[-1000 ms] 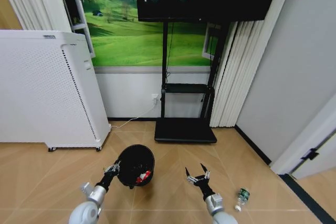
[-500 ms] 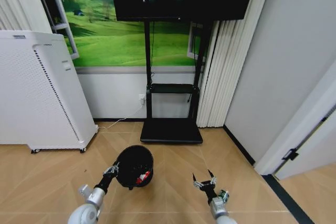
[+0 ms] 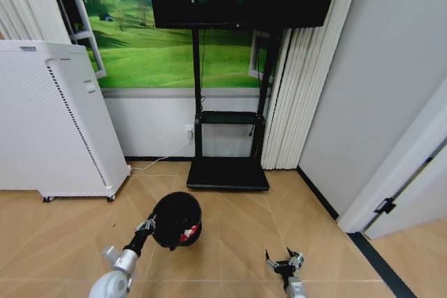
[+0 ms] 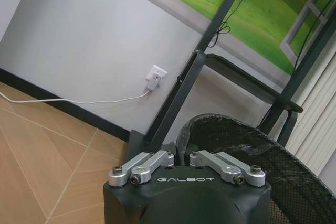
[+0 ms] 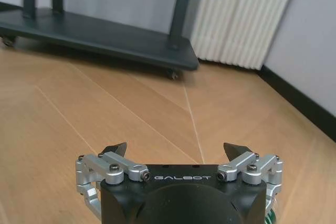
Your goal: Pick up the trash bin and place the garbage on the floor into it.
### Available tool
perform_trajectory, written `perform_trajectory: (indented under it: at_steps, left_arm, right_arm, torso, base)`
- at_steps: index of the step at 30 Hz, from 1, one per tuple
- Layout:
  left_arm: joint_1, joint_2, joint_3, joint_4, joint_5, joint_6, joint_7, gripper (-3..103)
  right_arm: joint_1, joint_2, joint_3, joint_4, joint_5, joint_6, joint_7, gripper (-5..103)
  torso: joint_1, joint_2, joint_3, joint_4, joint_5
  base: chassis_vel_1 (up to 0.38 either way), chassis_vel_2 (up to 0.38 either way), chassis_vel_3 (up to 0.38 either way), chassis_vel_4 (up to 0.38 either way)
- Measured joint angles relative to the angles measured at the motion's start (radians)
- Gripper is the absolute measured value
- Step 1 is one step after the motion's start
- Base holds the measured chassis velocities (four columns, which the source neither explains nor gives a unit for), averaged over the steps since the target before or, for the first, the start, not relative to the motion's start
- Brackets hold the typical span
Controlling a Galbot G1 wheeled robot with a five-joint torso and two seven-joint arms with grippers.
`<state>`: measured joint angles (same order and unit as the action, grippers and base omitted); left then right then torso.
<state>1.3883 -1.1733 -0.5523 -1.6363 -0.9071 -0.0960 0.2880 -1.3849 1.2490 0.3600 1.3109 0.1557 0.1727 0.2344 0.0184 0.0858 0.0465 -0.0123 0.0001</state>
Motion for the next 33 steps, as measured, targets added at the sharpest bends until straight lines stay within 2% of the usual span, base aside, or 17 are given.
perform_trajectory:
  at_steps: [4,13,21,22,26,29,30,33]
  left_arm:
    - [0.003,0.001,-0.011,0.0,-0.005,0.0,0.013,7]
    - [-0.008,-0.01,-0.012,0.02,-0.005,-0.005,0.027,7]
    - [-0.007,-0.01,-0.005,0.014,-0.004,-0.005,0.024,7]
    - [-0.004,-0.008,-0.008,0.012,-0.005,-0.005,0.024,7]
    - [0.002,-0.006,-0.021,0.006,-0.008,-0.005,0.023,7]
    - [0.01,-0.005,-0.034,0.005,-0.01,-0.005,0.023,7]
    - [0.01,-0.005,-0.034,0.005,-0.01,-0.005,0.023,7]
    - [0.014,-0.008,-0.037,0.005,-0.009,-0.006,0.024,7]
  right_arm:
    - [0.017,-0.001,-0.001,-0.052,0.058,-0.023,0.025,100]
    - [0.024,0.009,0.0,-0.157,0.089,-0.01,0.056,100]
    - [0.172,0.026,-0.044,-0.346,0.103,0.0,0.074,100]
    - [0.194,0.026,-0.048,-0.37,0.111,0.004,0.07,103]
    - [0.218,0.023,-0.053,-0.404,0.13,0.009,0.05,95]
    - [0.208,0.014,-0.049,-0.403,0.137,0.013,0.043,79]
    - [0.208,0.014,-0.049,-0.403,0.137,0.013,0.043,79]
    - [0.19,0.012,-0.043,-0.389,0.139,0.02,0.041,63]
  torso:
    - [0.0,0.0,0.0,0.0,-0.0001]
    - [0.0,0.0,0.0,-0.0004,-0.0001]
    - [0.0,0.0,0.0,0.0001,0.0]
    - [0.0,0.0,0.0,0.0001,0.0]
    - [0.0,0.0,0.0,0.0002,0.0]
    - [0.0,0.0,0.0,0.0,-0.0002]
    - [0.0,0.0,0.0,0.0,-0.0002]
    - [0.0,0.0,0.0,-0.0002,-0.0001]
  base:
    - [-0.012,-0.005,0.026,0.002]
    - [0.0,0.0,0.0,0.0]
    - [0.0,0.0,0.0,0.0]
    - [0.0,0.0,0.0,0.0]
    - [0.0,0.0,0.0,0.0]
    - [0.0,0.0,0.0,0.0]
    - [0.0,0.0,0.0,0.0]
    - [0.0,0.0,0.0,0.0]
